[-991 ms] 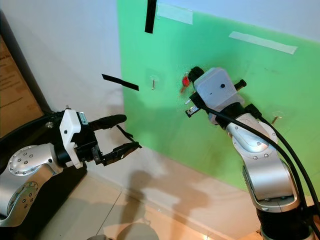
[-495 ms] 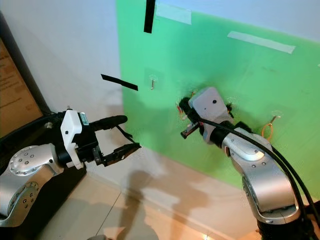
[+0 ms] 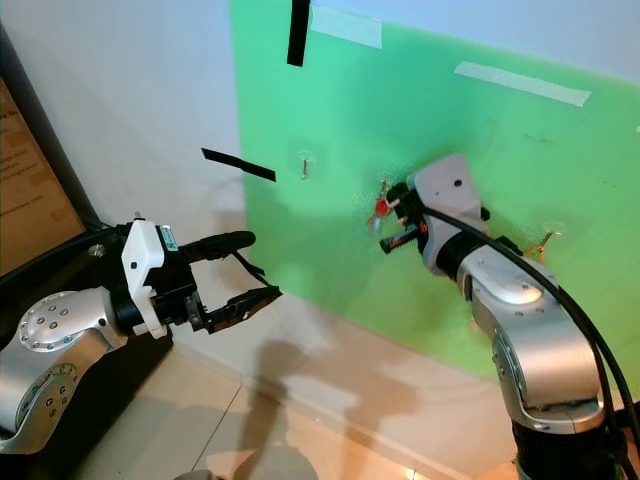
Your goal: Hang keys on a hook
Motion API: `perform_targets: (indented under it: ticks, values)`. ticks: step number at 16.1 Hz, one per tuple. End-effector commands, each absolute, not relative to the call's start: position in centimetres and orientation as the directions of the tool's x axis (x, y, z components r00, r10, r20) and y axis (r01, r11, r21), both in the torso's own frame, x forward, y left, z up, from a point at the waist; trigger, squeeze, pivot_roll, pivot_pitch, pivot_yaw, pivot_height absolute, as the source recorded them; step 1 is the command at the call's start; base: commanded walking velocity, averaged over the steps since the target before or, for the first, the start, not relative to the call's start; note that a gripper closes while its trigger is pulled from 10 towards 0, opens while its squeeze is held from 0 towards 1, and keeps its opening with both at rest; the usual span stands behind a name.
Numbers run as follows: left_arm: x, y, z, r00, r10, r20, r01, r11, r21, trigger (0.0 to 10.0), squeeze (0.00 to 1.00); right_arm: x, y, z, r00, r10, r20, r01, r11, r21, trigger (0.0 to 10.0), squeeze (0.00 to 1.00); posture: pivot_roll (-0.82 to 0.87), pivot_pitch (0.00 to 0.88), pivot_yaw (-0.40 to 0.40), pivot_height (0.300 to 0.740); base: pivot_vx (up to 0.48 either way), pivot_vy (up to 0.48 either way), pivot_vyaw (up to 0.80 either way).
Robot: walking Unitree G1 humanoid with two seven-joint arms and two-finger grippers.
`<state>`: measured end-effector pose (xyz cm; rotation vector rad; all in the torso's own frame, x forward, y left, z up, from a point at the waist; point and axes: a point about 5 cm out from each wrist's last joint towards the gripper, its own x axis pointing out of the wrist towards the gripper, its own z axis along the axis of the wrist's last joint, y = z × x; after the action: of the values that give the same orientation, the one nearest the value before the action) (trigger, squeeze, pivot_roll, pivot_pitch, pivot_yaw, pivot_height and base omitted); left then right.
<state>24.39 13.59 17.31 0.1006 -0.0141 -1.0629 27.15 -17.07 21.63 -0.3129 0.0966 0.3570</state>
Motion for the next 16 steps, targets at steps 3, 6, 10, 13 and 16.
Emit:
perform_targets:
  ticks: [3, 6, 10, 13, 16]
  values:
    - [24.4, 13.5, 17.3, 0.484, -0.874, -0.047, 0.873, 0.478, 0.100, 10.0, 0.00, 27.4, -16.9, 22.0, 0.932, 0.330, -0.150, -0.359, 0.898, -0.254, 10.0, 0.00, 0.03, 0.000, -0.057, 0.740, 0.000, 0.000, 0.00]
    - [24.4, 13.5, 17.3, 0.485, -0.873, -0.047, 0.872, 0.479, 0.099, 10.0, 0.00, 27.2, -16.4, 22.0, 0.916, 0.367, -0.160, -0.397, 0.883, -0.251, 10.0, 0.00, 0.03, 0.000, -0.057, 0.740, 0.000, 0.000, 0.00]
    - [24.3, 13.5, 17.3, 0.485, -0.873, -0.047, 0.872, 0.479, 0.097, 10.0, 0.00, 27.0, -16.6, 22.0, 0.912, 0.369, -0.179, -0.407, 0.870, -0.278, 10.0, 0.00, 0.03, 0.000, -0.059, 0.740, 0.000, 0.000, 0.00]
    - [24.3, 13.4, 17.3, 0.483, -0.875, -0.048, 0.874, 0.477, 0.096, 10.0, 0.00, 27.2, -16.6, 22.3, 0.916, 0.363, -0.172, -0.399, 0.873, -0.282, 10.0, 0.00, 0.03, 0.000, -0.058, 0.740, 0.000, 0.000, 0.00]
    - [24.3, 13.4, 17.3, 0.482, -0.875, -0.049, 0.874, 0.476, 0.095, 10.0, 0.00, 27.4, -16.5, 22.3, 0.919, 0.351, -0.178, -0.390, 0.874, -0.291, 10.0, 0.00, 0.03, 0.000, -0.058, 0.740, 0.000, 0.000, 0.00]
